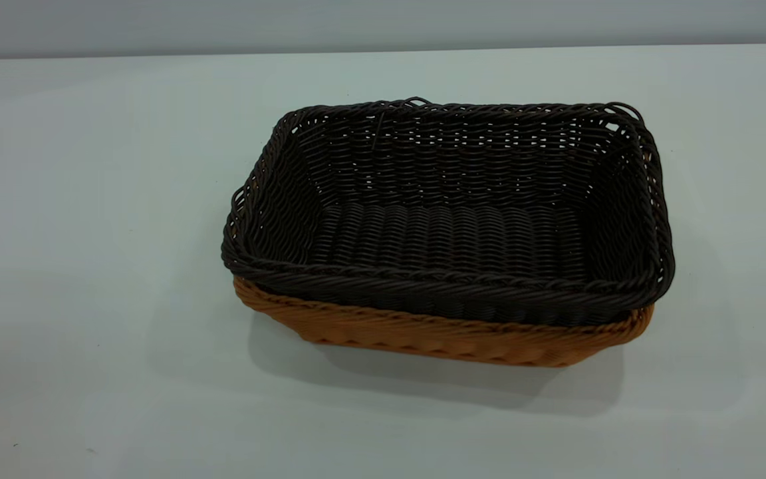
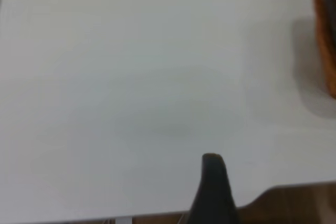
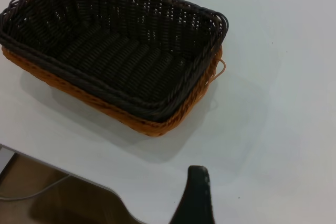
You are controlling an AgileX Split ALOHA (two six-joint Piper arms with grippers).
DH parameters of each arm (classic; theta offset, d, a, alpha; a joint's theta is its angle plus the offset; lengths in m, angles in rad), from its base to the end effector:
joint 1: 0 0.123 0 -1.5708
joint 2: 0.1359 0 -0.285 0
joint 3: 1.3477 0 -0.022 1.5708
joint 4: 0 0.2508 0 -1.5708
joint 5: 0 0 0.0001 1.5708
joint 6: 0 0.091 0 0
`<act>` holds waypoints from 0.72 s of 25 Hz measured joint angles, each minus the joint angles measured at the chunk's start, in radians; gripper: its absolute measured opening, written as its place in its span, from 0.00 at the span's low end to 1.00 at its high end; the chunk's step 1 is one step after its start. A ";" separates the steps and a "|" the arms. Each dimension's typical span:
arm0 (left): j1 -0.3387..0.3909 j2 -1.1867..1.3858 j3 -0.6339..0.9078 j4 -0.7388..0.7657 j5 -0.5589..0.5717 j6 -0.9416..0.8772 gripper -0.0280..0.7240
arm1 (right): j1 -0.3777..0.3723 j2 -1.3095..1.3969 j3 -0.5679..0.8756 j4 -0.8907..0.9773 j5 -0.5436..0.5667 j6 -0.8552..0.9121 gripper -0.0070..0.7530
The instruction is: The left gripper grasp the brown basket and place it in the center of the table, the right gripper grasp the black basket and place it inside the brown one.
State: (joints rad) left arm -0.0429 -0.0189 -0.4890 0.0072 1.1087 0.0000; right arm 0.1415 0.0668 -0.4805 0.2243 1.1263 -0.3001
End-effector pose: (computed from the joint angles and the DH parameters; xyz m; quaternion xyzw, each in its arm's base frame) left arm -0.0085 0.0009 0.2703 0.0183 0.8633 -0.0072 0.5043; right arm 0.0004 0.0185 0.2686 -0.1968 0.8626 0.0757 0.4599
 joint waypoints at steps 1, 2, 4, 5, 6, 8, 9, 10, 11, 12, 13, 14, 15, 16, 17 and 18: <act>0.000 0.000 0.000 0.012 0.000 -0.017 0.73 | 0.000 0.000 0.000 0.000 0.000 0.000 0.76; 0.000 0.000 0.000 0.016 0.000 -0.025 0.73 | 0.000 0.000 0.000 0.000 0.000 0.000 0.76; 0.000 0.000 0.000 0.018 0.000 -0.031 0.73 | 0.000 0.000 0.000 0.000 0.000 0.000 0.76; 0.000 0.000 0.000 0.019 0.000 -0.032 0.73 | 0.000 0.000 0.000 0.000 0.000 0.000 0.76; 0.000 0.000 0.000 0.019 0.000 -0.032 0.73 | 0.000 0.000 0.000 0.000 0.000 0.000 0.76; 0.000 0.000 0.000 0.019 0.000 -0.033 0.73 | 0.000 0.000 0.000 0.000 0.000 0.000 0.76; 0.000 0.000 0.000 0.019 0.000 -0.033 0.73 | 0.000 0.000 0.000 0.000 0.000 0.000 0.76; 0.000 0.000 0.000 0.019 0.000 -0.034 0.73 | 0.000 0.000 0.000 0.000 0.000 0.000 0.76; 0.000 0.000 0.000 0.019 0.000 -0.034 0.73 | 0.000 0.000 0.000 0.000 0.000 0.000 0.76; 0.000 0.000 0.000 0.019 0.000 -0.034 0.73 | 0.000 0.000 0.000 0.000 0.000 0.000 0.76; 0.000 0.000 0.000 0.019 0.000 -0.034 0.73 | 0.000 0.000 0.000 0.000 0.000 -0.001 0.76; 0.000 0.000 0.000 0.019 0.000 -0.034 0.73 | 0.000 0.000 0.000 0.000 0.000 -0.001 0.76; 0.000 0.000 0.000 0.019 0.000 -0.034 0.73 | 0.000 0.000 0.000 0.000 0.000 0.000 0.76; 0.000 0.000 0.000 0.019 0.000 -0.034 0.73 | 0.000 0.000 0.000 0.000 0.000 0.000 0.76; 0.000 0.000 0.000 0.019 0.000 -0.034 0.73 | 0.000 0.000 0.000 0.000 0.000 0.000 0.76; 0.000 0.000 0.000 0.019 0.000 -0.034 0.73 | -0.003 0.000 0.000 0.000 0.000 0.000 0.76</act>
State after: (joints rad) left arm -0.0429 -0.0189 -0.4890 0.0261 1.1087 -0.0342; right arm 0.1390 0.0668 -0.4805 0.2243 1.1263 -0.3001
